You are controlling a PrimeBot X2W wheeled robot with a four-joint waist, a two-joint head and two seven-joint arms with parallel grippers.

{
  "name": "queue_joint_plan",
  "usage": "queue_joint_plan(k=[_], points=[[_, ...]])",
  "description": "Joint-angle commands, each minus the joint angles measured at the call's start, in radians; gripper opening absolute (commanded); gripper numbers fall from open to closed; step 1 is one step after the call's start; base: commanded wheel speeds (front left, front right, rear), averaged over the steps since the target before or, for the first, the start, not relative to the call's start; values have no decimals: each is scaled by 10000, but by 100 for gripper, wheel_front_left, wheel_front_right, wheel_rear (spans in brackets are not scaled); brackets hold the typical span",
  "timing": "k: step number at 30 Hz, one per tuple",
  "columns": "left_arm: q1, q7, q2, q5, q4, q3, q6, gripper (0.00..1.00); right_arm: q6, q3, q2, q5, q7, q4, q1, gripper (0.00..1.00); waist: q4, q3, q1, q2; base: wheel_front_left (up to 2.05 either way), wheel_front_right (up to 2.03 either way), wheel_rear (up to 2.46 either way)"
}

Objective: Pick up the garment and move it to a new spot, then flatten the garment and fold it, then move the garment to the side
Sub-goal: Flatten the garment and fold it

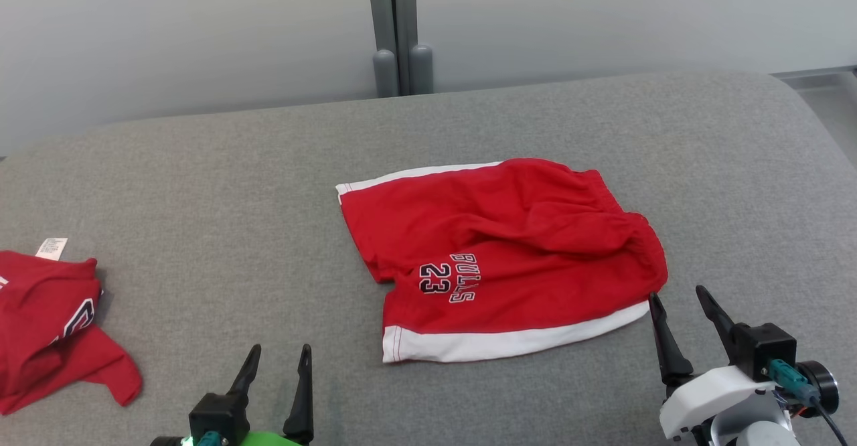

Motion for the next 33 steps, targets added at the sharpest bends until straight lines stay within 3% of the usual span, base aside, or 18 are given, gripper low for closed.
queue_joint_plan(k=[1,7,13,18,24,25,26,27,33], points=[[98,-5,27,35,-77,22,3,100,-10,31,-38,65,-5,30,90,100,-24,-5,0,0,0,0,0],[-177,-5,25,-311,-85,-401,-183,100,-10,221,-40,149,-5,55,-233,100,-111,183,0,0,0,0,0],[-654,-5,26,-1146,132,-1460,-351,100,-10,348,-41,59,-5,-19,-423,100,-381,553,0,0,0,0,0],[-1087,-5,36,-1880,668,-2373,-346,100,-12,353,-40,-63,-4,-73,-509,100,-691,925,0,0,0,0,0],[-1476,-5,103,-2378,1111,-2781,-348,100,-10,312,-38,-143,-5,-172,-590,100,-894,1217,0,0,0,0,0],[-1514,-5,154,-2421,1146,-2818,-347,77,-12,304,-40,-146,-5,-188,-591,100,-903,1245,0,0,0,0,0],[-1589,-5,209,-2486,1152,-2786,-347,30,-10,288,-40,-154,-5,-198,-598,100,-905,1273,0,0,0,0,0],[-1639,-5,232,-2525,1154,-2746,-348,0,-10,279,-40,-161,-5,-202,-602,100,-900,1291,0,0,0,0,0],[-1819,-5,436,-2759,1372,-2867,-349,0,-10,224,-40,-189,-5,-152,-680,100,-756,1336,0,0,0,0,0]])
